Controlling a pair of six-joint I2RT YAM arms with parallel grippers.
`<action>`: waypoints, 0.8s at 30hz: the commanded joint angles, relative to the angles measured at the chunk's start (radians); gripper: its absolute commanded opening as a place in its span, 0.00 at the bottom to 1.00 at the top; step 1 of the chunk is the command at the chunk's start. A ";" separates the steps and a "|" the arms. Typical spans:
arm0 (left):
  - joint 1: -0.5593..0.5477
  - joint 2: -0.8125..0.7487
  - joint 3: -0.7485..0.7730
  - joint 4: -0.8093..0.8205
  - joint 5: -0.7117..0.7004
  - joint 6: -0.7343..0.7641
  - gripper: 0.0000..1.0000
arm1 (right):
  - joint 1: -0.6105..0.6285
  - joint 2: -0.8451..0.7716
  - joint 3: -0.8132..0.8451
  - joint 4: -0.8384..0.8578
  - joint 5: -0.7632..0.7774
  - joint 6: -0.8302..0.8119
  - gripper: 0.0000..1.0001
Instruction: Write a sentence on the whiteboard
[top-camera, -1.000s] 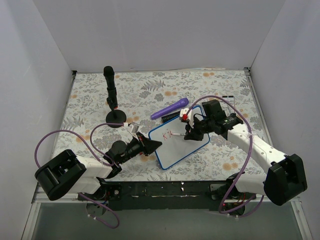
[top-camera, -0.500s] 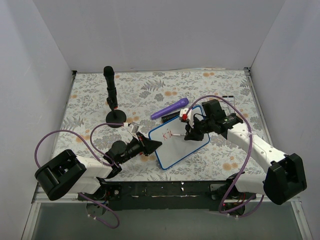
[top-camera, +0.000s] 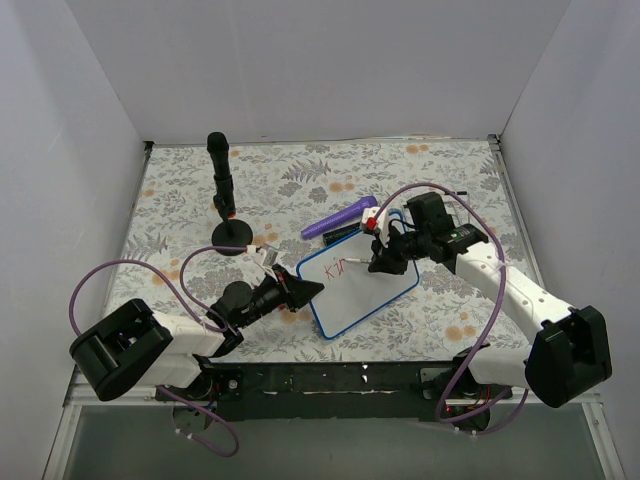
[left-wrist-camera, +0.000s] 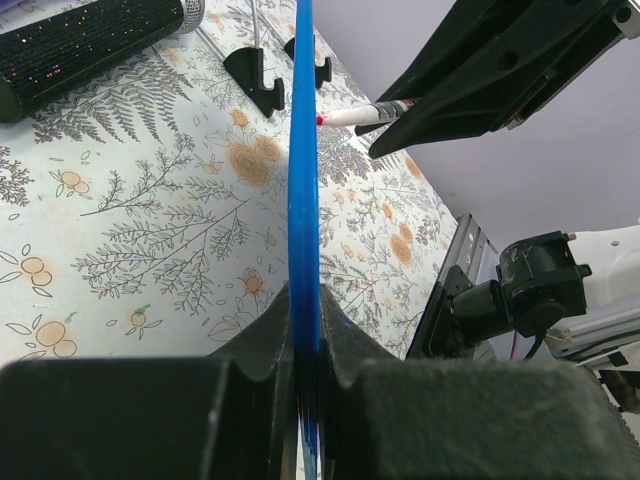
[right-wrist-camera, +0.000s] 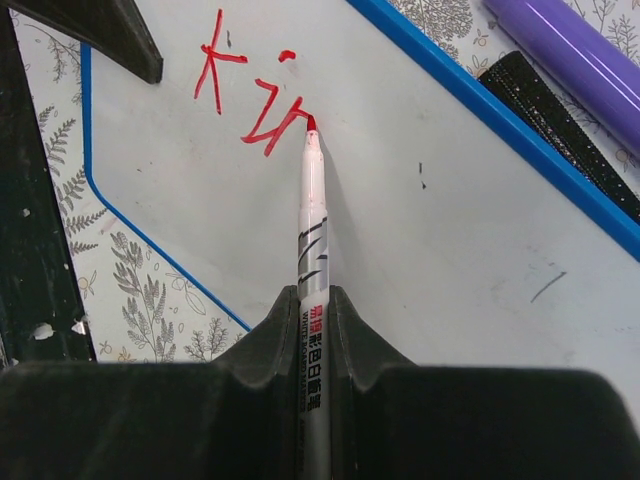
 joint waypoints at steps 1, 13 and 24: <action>-0.003 -0.015 0.000 0.068 0.026 0.020 0.00 | -0.027 -0.001 0.039 0.055 0.030 0.021 0.01; -0.004 -0.015 0.000 0.067 0.023 0.020 0.00 | -0.031 -0.018 -0.036 -0.045 0.006 -0.092 0.01; -0.003 -0.003 0.002 0.073 0.029 0.022 0.00 | -0.035 -0.063 -0.009 -0.068 -0.054 -0.111 0.01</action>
